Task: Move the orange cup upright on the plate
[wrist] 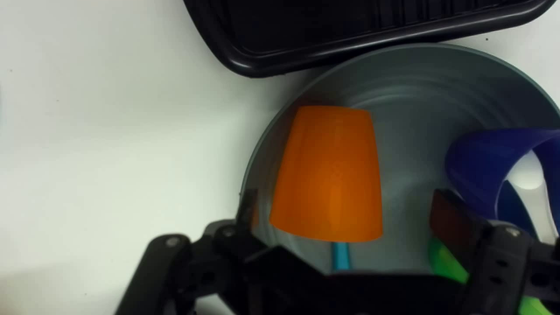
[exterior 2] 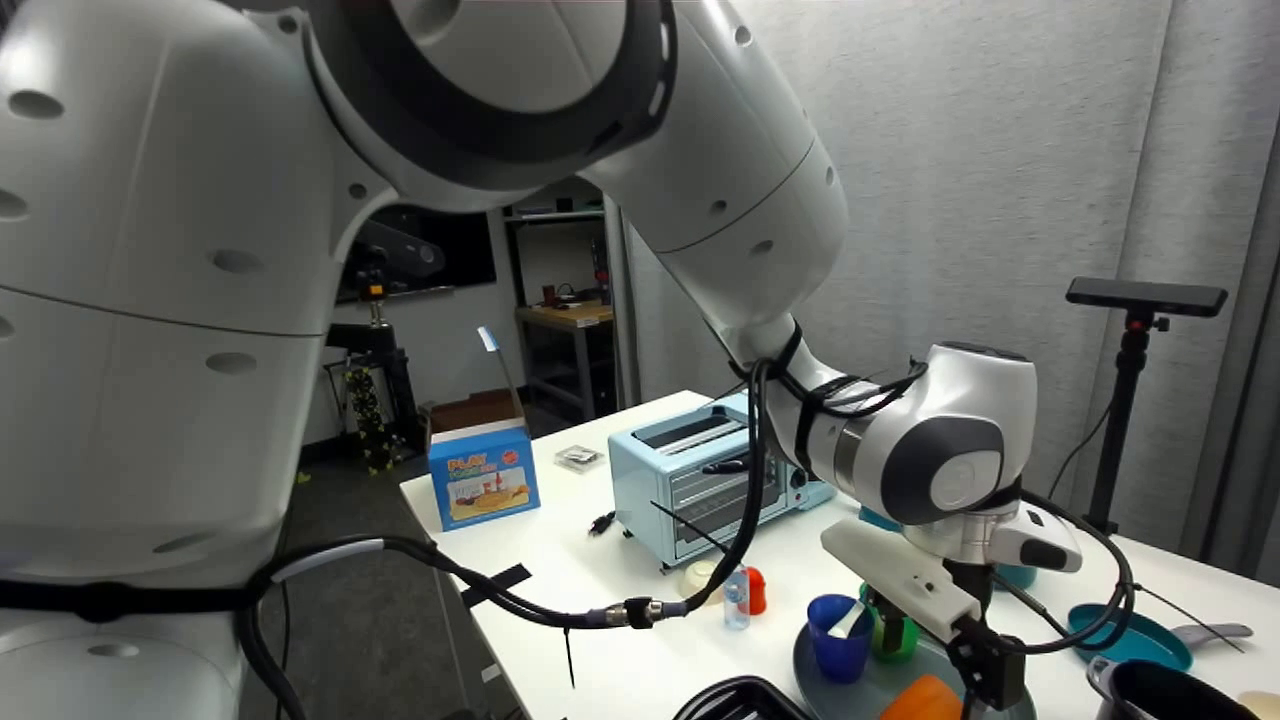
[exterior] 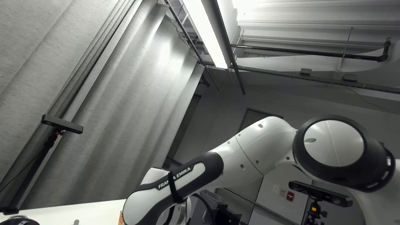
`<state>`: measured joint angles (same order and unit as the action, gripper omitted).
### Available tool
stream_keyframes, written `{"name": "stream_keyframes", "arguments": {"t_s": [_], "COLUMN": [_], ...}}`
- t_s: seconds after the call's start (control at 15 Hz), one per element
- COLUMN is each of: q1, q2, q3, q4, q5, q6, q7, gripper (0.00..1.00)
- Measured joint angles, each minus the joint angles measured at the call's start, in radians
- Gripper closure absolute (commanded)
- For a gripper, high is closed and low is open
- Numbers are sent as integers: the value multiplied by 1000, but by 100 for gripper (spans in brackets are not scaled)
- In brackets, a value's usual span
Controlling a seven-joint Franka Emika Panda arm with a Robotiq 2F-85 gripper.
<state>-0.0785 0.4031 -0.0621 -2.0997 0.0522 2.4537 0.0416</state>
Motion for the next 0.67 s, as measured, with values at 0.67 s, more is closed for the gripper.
{"name": "stream_keyframes", "arguments": {"t_s": [0.67], "q1": [-13], "q2": [142], "q3": [10], "q4": [109], "q5": [20], "q6": [0], "q7": [0], "gripper": [0]}}
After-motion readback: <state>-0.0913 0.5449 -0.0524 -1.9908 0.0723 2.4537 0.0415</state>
